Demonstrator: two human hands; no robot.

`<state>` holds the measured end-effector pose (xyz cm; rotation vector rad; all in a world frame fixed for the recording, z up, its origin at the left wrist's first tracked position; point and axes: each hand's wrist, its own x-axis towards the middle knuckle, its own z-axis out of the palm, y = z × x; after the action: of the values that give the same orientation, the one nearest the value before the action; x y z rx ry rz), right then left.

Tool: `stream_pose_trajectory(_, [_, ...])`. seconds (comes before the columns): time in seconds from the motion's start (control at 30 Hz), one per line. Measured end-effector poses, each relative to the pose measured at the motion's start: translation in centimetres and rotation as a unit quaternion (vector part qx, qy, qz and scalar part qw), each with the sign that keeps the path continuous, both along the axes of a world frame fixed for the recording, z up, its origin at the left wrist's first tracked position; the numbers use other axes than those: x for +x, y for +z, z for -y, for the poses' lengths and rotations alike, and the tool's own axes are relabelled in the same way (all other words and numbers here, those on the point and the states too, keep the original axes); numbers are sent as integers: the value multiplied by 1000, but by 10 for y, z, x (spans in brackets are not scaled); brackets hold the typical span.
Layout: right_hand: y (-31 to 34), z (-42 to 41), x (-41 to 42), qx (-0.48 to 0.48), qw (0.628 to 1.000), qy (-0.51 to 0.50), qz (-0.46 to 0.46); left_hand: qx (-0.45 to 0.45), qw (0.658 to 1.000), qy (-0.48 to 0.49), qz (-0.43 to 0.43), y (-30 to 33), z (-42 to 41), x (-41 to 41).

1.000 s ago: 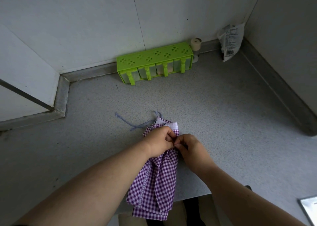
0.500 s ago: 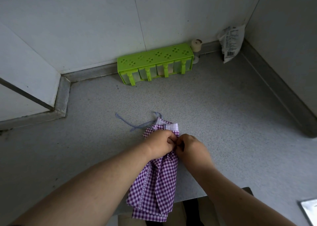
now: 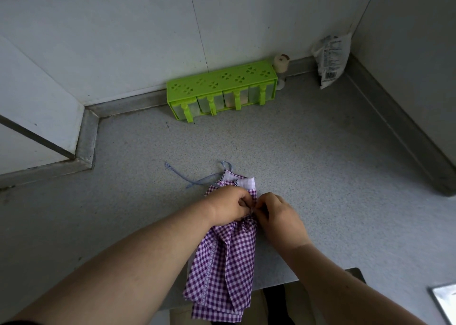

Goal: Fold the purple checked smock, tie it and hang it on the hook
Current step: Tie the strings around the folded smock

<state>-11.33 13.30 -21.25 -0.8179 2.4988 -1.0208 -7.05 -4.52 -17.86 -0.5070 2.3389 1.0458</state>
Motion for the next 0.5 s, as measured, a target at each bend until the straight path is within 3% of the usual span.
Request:
stream_pose_trajectory(0.3, [0, -1, -3, -17, 1000, 19, -5, -35, 999, -20, 11, 2, -1, -2])
stream_pose_trajectory(0.4, [-1, -3, -5, 42, 999, -26, 10, -40, 999, -20, 8, 2, -2, 0])
stream_pose_trajectory(0.5, [-1, -5, -6, 113, 993, -5, -21, -33, 999, -9, 10, 3, -3, 3])
